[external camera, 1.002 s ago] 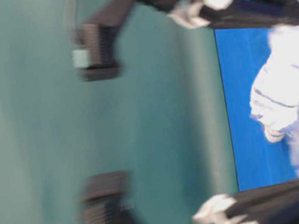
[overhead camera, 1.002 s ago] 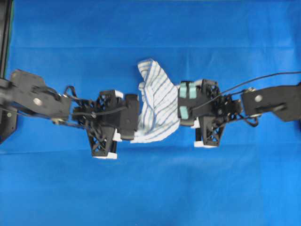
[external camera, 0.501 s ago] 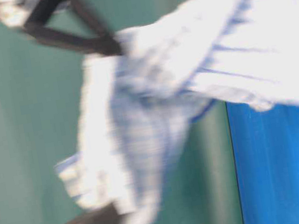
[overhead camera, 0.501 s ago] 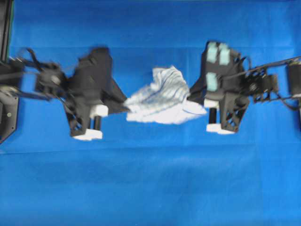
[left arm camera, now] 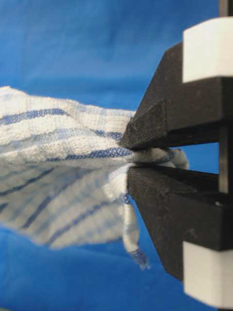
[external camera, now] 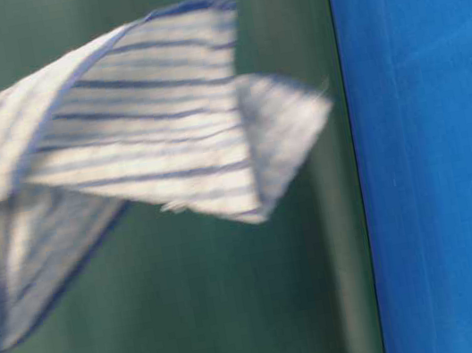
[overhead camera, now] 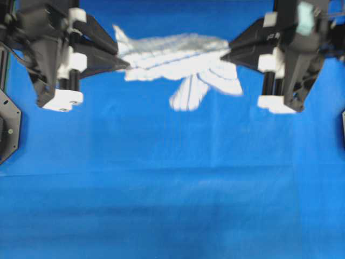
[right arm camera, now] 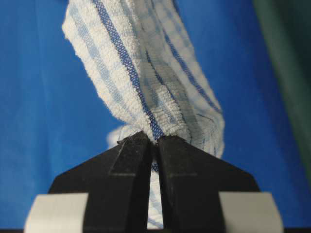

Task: Lift the towel with both arms.

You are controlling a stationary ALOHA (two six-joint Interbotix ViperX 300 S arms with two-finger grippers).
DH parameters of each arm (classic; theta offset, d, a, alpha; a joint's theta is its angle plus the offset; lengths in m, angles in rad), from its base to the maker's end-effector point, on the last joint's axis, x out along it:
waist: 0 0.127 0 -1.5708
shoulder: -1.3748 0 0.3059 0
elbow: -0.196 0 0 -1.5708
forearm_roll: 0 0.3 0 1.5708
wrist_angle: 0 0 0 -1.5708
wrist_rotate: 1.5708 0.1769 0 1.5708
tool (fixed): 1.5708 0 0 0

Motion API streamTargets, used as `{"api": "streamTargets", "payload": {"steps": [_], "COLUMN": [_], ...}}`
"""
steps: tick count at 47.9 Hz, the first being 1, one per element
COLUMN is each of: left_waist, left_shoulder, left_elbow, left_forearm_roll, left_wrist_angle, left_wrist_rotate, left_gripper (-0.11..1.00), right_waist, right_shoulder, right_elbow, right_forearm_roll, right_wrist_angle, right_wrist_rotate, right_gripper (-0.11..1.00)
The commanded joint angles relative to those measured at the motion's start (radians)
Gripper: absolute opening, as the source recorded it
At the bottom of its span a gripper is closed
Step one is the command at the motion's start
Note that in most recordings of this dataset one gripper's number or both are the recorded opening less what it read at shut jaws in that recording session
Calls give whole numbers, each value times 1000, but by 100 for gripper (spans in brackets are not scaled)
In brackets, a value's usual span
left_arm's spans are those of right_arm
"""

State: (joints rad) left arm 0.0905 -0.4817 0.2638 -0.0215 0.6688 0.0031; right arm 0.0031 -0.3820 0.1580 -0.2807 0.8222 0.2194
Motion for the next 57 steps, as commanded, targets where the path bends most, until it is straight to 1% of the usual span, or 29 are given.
{"api": "streamTargets", "payload": {"steps": [1, 8, 16, 20, 26, 28, 30, 36, 37, 38, 41, 43, 45, 48, 50, 53, 57], "left_waist": [3, 3, 3, 3, 3, 3, 3, 3, 3, 3, 3, 3, 3, 3, 3, 3, 3], "left_shoulder": [-11, -17, -20, -20, -20, -20, -20, -23, -23, -25, -26, -28, -29, -32, -34, -37, -40], "left_elbow": [-77, -137, -126, -123, -124, -123, -123, -123, -121, -121, -118, -118, -117, -114, -109, -98, -66], "left_forearm_roll": [6, 8, 8, 9, 8, 9, 8, 8, 8, 9, 8, 8, 8, 9, 8, 9, 9], "left_wrist_angle": [26, 51, 51, 51, 41, 37, 31, 6, 0, -5, -15, -21, -21, -23, -21, -23, -32], "left_wrist_rotate": [-2, 2, 44, 69, 78, 78, 78, 78, 78, 78, 78, 78, 78, 78, 78, 78, 78], "left_gripper": [7, 7, 7, 8, 9, 14, 23, 60, 68, 73, 86, 88, 86, 85, 86, 86, 86], "right_waist": [-2, 0, -2, -2, -2, -2, -2, -2, -2, -2, 0, 2, 2, 2, 2, 2, 2], "right_shoulder": [-14, -14, -11, -8, -3, -2, -2, -2, 0, 0, 2, 2, 0, 0, 0, 0, 0], "right_elbow": [-77, -133, -140, -141, -144, -144, -144, -144, -144, -144, -144, -144, -143, -144, -144, -141, -138], "right_forearm_roll": [-5, -3, -3, -3, -3, -3, -3, -3, -3, -3, -5, -5, -6, -5, -6, -5, -6], "right_wrist_angle": [17, 37, 78, 80, 77, 75, 75, 75, 75, 77, 81, 81, 81, 81, 80, 81, 78], "right_wrist_rotate": [-8, -9, -11, -14, -17, -17, -17, -15, -14, -14, -17, -20, -20, -20, -20, -20, -20], "right_gripper": [5, 5, 5, 5, 5, 5, 5, 7, 9, 15, 33, 45, 56, 68, 68, 63, 65]}}
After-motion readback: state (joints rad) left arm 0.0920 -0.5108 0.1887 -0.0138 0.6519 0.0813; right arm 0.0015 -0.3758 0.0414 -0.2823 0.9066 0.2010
